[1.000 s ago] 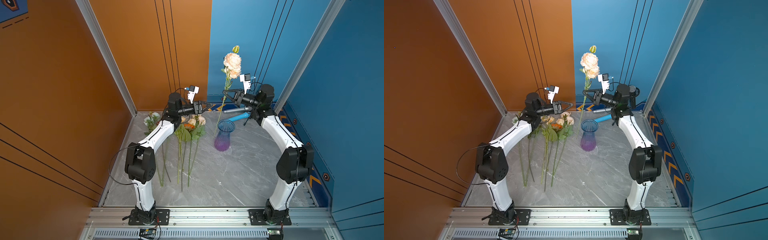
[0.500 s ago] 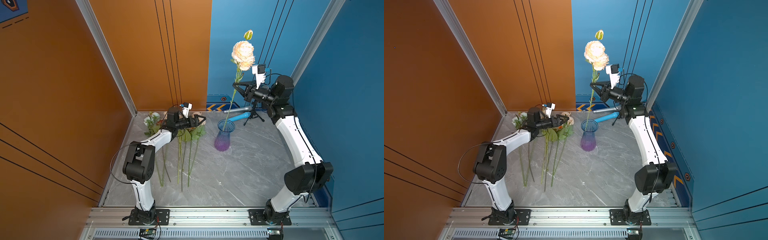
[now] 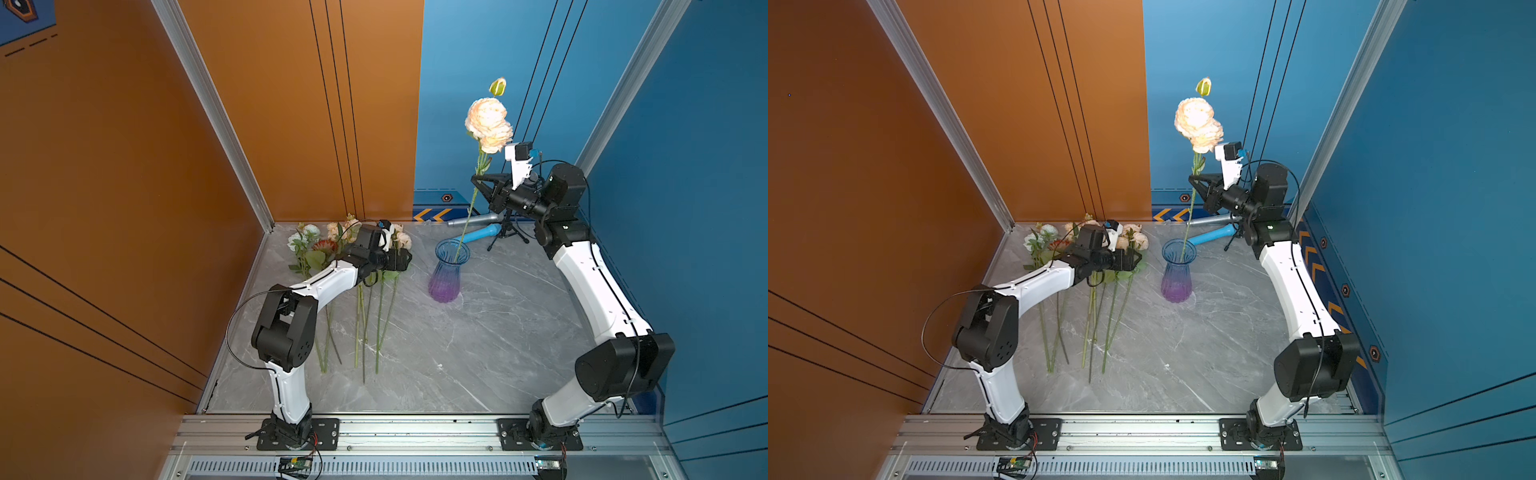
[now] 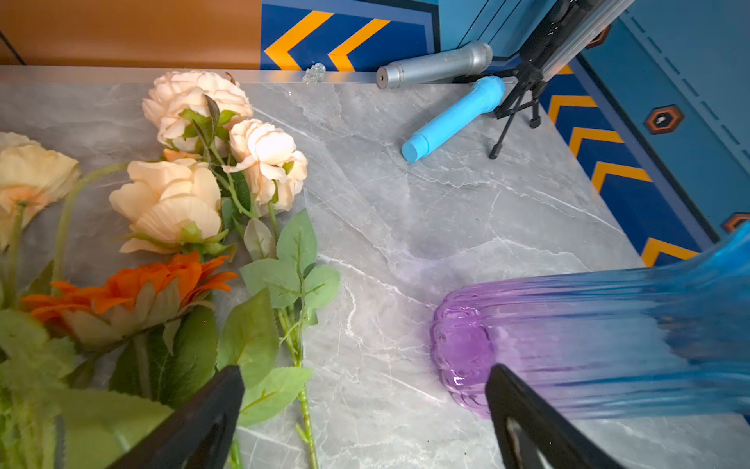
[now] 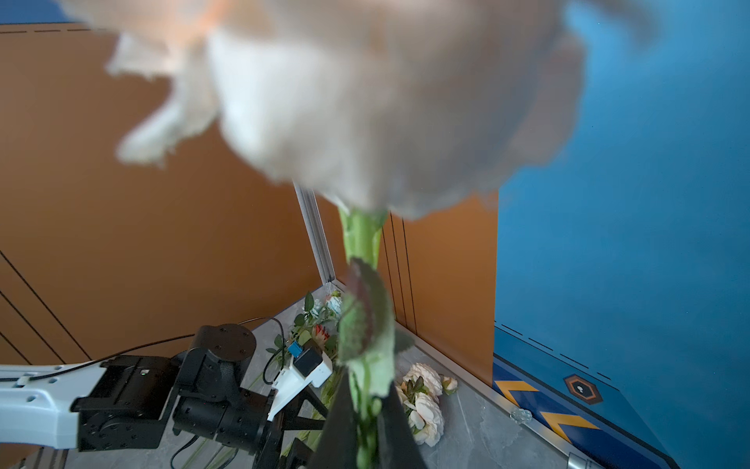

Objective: Place the pink flowers into the vase
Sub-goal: Place the flower in the vase.

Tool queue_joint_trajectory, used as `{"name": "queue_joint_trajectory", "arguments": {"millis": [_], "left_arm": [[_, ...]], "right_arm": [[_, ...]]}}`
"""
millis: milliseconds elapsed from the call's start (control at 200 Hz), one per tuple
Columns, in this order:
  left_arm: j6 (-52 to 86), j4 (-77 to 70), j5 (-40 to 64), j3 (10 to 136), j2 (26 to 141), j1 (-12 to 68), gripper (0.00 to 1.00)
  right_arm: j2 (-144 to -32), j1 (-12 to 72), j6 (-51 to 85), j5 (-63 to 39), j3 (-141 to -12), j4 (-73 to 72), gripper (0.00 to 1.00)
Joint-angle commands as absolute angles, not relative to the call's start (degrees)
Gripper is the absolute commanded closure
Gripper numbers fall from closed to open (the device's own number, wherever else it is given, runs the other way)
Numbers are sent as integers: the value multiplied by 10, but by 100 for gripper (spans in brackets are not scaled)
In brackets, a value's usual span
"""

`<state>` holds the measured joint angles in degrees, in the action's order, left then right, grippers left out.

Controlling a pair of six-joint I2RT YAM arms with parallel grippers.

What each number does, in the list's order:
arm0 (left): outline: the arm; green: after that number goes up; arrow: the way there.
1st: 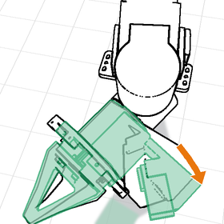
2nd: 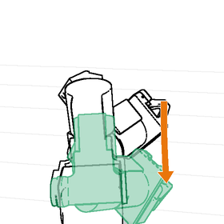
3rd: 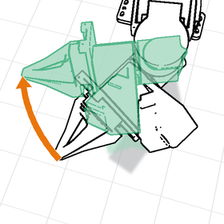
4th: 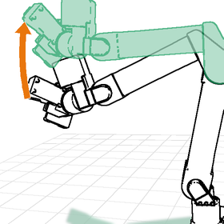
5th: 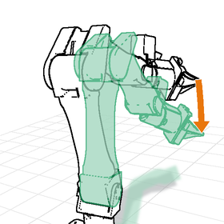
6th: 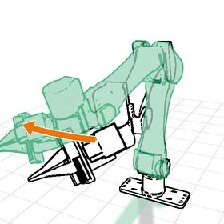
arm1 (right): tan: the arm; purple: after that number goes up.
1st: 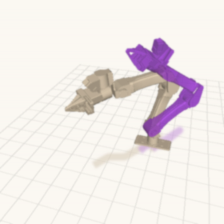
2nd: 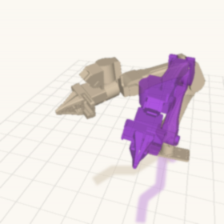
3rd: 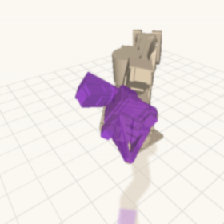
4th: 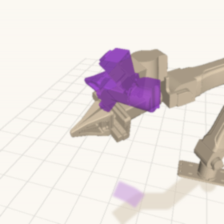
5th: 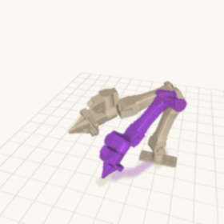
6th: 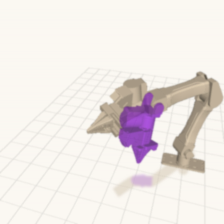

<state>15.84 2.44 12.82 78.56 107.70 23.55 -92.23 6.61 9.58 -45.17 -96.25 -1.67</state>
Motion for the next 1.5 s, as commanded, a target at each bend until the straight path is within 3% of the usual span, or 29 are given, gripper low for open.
{"name": "queue_joint_trajectory", "arguments": {"millis": [0, 325, 355, 591, 896, 1222, 1497], "left_arm": [[128, 72, 28, 796, 1072, 245, 7], [134, 72, -15, 813, 1123, 274, 12], [136, 72, -14, 817, 1128, 275, 18], [139, 90, -19, 837, 1164, 279, 26], [139, 123, -34, 846, 1184, 279, 34], [140, 143, -22, 856, 1202, 283, 49], [149, 150, -24, 851, 1210, 287, 53]], "right_arm": [[-900, 80, 52, -412, -940, -33, 99], [-876, 111, -6, -356, -883, -44, 96], [-875, 114, -11, -349, -875, -46, 95], [-861, 133, -32, -303, -809, -91, 94], [-853, 151, -35, -253, -736, -164, 86], [-846, 158, -33, -222, -692, -209, 78], [-839, 158, -33, -212, -678, -223, 71]]}}
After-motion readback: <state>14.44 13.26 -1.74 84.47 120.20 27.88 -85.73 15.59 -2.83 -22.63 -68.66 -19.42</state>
